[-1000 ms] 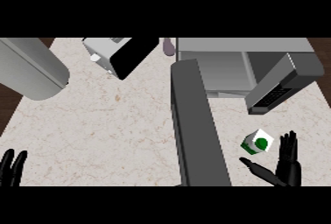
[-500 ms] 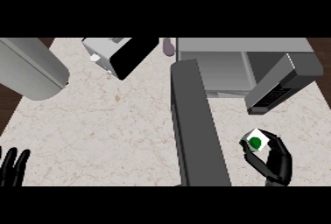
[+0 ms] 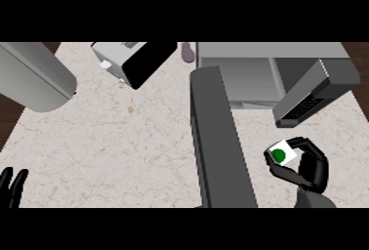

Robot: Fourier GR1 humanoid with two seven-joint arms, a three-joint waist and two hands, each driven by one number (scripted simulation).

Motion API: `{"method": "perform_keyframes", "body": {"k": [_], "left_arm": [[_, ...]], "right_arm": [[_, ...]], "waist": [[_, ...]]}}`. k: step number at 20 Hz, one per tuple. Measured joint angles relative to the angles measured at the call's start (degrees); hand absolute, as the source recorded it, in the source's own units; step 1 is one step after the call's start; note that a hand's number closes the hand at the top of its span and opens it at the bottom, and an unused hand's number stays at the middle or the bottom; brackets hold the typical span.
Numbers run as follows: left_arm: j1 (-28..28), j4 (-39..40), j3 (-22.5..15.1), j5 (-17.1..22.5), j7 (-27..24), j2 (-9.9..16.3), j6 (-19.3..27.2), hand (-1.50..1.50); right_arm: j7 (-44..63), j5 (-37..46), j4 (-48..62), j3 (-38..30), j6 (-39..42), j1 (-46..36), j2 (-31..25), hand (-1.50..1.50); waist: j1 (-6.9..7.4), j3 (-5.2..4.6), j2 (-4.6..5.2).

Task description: Pick up the milk, place it into the microwave and close the microwave

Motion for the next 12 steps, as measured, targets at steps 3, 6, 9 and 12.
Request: {"method": "perform_keyframes", "body": {"k": [3,6,9,12], "left_arm": [[0.2,0.5,-0.6,-0.1,-0.3,-0.3,-0.5,-1.5],[0.3,0.8,-0.7,0.0,-0.7,-0.3,-1.1,-1.5],[0.6,1.1,-0.4,0.3,-1.3,-0.5,-1.3,-1.5],[0.2,2.3,-0.3,-0.3,-2.3,-0.9,-1.3,-1.5]], "right_arm": [[1.3,0.6,1.1,2.3,8.6,-1.7,-4.7,1.5],[0.9,1.4,2.6,4.1,14.3,-3.5,-6.9,1.5],[2.6,0.8,-0.1,5.7,19.1,-2.8,-7.8,1.5],[5.6,0.0,-4.1,6.9,21.3,-2.7,-8.0,1.5]], "waist": [[0.35,0.02,0.05],[0.41,0.02,0.08],[0.07,-0.02,-0.03],[-0.14,-0.03,-0.08]]}}
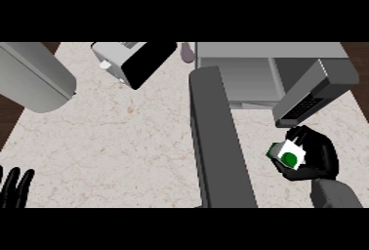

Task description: Pick up the milk, place it into the microwave and close the microwave

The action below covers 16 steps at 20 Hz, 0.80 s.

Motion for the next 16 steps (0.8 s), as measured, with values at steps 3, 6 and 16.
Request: {"method": "perform_keyframes", "body": {"k": [3,6,16], "left_arm": [[0.8,-0.5,1.1,1.4,0.3,0.1,-0.8,-1.5],[1.3,-1.7,2.5,3.4,1.5,0.7,-1.1,-1.5],[1.0,-0.5,4.2,3.6,1.5,0.4,-2.6,-1.5]], "right_arm": [[3.1,0.4,-5.1,1.1,-0.8,0.0,0.4,1.5],[7.0,1.2,-10.5,2.0,-2.7,0.3,1.0,1.5],[16.9,8.2,-7.9,3.4,-13.3,-11.6,4.7,1.5]], "waist": [[-0.06,-0.02,-0.04],[-0.1,-0.02,-0.04],[0.41,0.0,0.12]]}}
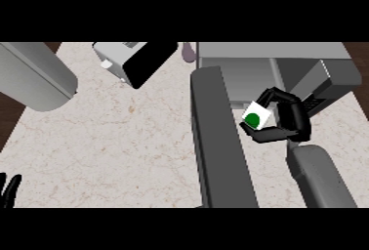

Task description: Pick up the milk, place it into the microwave and close the microwave

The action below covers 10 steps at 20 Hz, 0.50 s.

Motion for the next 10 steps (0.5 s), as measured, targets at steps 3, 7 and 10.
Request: {"method": "perform_keyframes", "body": {"k": [3,7,10], "left_arm": [[-0.8,0.5,1.9,1.2,0.5,0.8,-0.6,-1.5],[-2.7,2.6,3.2,1.8,0.4,1.4,-1.4,-1.5],[-2.4,2.5,3.4,2.4,0.7,1.4,-2.3,-1.5]], "right_arm": [[0.3,1.3,6.7,-0.9,-1.2,-6.0,0.6,1.5],[-2.0,2.1,17.7,-3.1,-2.2,-14.6,1.3,1.5],[-4.4,3.4,25.5,-4.1,-3.9,-19.5,2.1,1.5]], "waist": [[0.28,0.01,0.1],[0.82,0.03,0.34],[1.25,0.05,0.48]]}}
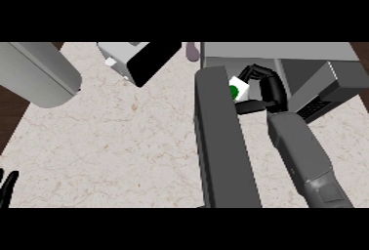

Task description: Pick up the milk, place it into the microwave and close the microwave

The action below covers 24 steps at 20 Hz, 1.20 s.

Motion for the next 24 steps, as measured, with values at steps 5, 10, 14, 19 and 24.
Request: {"method": "perform_keyframes", "body": {"k": [5,10,14,19,24], "left_arm": [[-1.3,2.5,-0.5,-1.1,-1.6,-0.2,-1.4,-1.5],[-3.8,3.5,-0.7,-1.2,-1.4,0.2,-1.6,-1.5],[-5.0,3.2,-1.8,-2.0,-0.7,-0.1,-1.3,-1.5],[-7.2,3.1,-2.6,-2.6,0.1,-0.2,-0.7,-1.5],[-8.4,3.1,-3.3,-3.5,0.6,0.0,-0.5,-1.5]], "right_arm": [[-2.0,0.8,10.5,-2.5,-0.4,-8.5,-1.9,1.5],[-4.9,2.1,17.3,-3.6,-3.2,-13.4,-2.7,1.5],[-5.4,4.0,20.7,-3.4,-6.8,-16.8,-3.7,1.5],[-4.3,5.0,23.9,-3.8,-10.3,-20.1,-5.0,1.5],[-2.8,3.5,25.9,-6.4,-16.8,-21.7,-5.3,1.5]], "waist": [[0.94,0.03,0.44],[2.21,0.07,1.11],[3.18,0.1,1.57],[4.35,0.15,2.29],[5.73,0.19,3.07]]}}
